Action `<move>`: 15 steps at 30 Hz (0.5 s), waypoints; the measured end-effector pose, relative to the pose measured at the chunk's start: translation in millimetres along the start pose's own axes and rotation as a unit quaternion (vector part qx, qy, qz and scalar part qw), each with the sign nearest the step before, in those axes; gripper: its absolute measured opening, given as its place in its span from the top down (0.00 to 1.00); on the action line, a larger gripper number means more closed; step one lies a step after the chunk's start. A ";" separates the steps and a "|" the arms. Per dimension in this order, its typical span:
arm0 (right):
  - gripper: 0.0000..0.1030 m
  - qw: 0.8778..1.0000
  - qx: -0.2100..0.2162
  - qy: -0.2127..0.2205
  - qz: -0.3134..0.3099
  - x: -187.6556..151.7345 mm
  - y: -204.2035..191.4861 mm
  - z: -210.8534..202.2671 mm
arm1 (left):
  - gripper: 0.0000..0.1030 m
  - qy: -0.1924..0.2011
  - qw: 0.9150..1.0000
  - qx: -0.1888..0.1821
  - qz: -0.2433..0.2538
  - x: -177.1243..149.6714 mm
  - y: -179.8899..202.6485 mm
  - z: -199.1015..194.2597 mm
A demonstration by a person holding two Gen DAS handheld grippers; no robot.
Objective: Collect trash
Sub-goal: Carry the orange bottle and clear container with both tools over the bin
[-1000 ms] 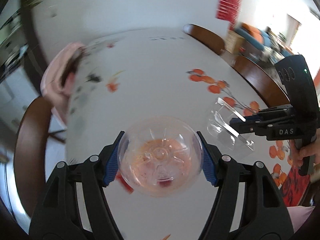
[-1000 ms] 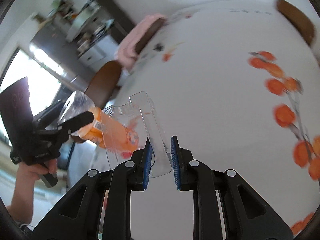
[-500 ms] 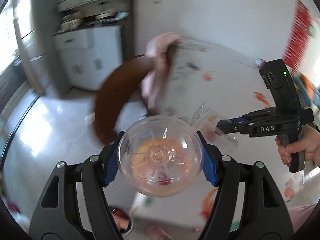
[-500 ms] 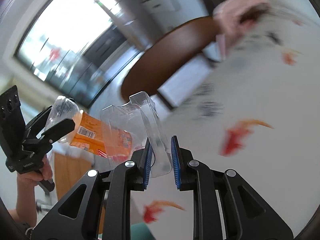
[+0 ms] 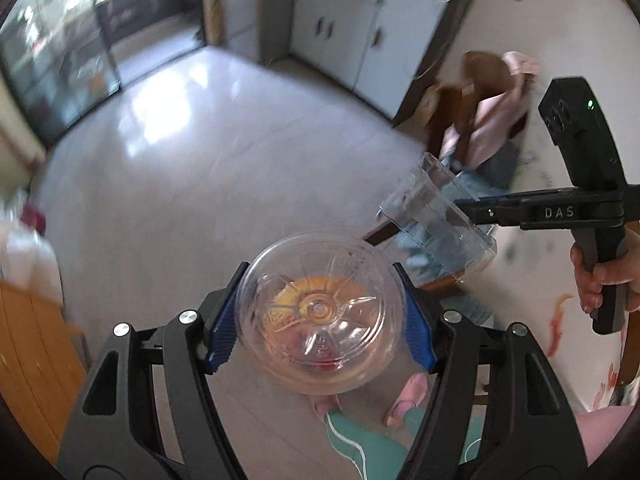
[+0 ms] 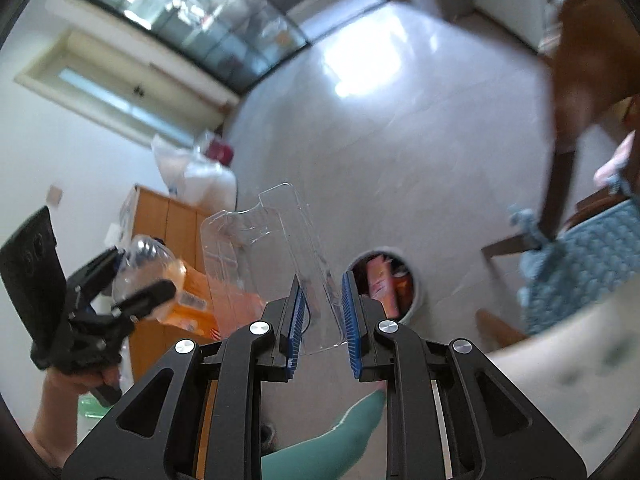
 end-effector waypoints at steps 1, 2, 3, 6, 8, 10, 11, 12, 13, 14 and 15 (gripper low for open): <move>0.81 1.000 -0.001 -0.012 0.006 -0.1 0.0 20.6 | 0.37 -0.009 1.000 0.000 -0.010 -7.8 -10.3 15.6; 0.81 1.000 -0.003 -0.017 0.009 -3.3 2.6 32.3 | 0.37 -0.012 1.000 0.004 -0.013 -12.3 -17.3 26.0; 0.81 0.999 -0.011 -0.028 0.016 -4.0 4.4 55.0 | 0.37 -0.021 1.000 0.013 -0.007 -18.6 -22.4 41.9; 0.81 0.998 -0.027 -0.053 0.023 -12.7 16.0 116.5 | 0.37 -0.047 0.999 0.011 0.002 -33.7 -32.7 93.6; 0.81 0.997 -0.039 -0.064 0.025 -19.8 34.1 161.3 | 0.37 -0.061 0.998 -0.003 -0.016 -45.5 -47.6 132.0; 0.81 0.995 -0.047 -0.076 0.041 -28.5 57.9 197.4 | 0.37 -0.079 0.996 -0.015 -0.030 -58.0 -59.7 171.4; 0.81 0.994 -0.049 -0.079 0.052 -32.8 71.4 216.7 | 0.37 -0.089 0.995 -0.020 -0.034 -66.9 -65.4 196.7; 0.81 0.993 -0.053 -0.085 0.067 -38.6 90.2 242.7 | 0.37 -0.103 0.994 -0.023 -0.039 -76.5 -70.7 221.2; 0.81 0.991 -0.057 -0.091 0.075 -43.5 105.2 264.9 | 0.37 -0.111 0.992 -0.025 -0.044 -84.0 -73.2 236.9; 0.81 0.990 -0.063 -0.094 0.079 -48.1 116.7 278.9 | 0.37 -0.122 0.991 -0.028 -0.050 -94.8 -78.7 261.6; 0.81 0.989 -0.069 -0.100 0.085 -53.3 131.7 300.3 | 0.37 -0.131 0.990 -0.026 -0.051 -105.3 -83.3 283.1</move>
Point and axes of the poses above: each gripper's, at about its wrist camera, not at the fingertips, and z roughly the way its jaws point, y to its right, x to its top, the point moved 4 cm from there along z, roughly the way its jaws point, and after that the axes turned 7 degrees about x, right-handed, at the moved point
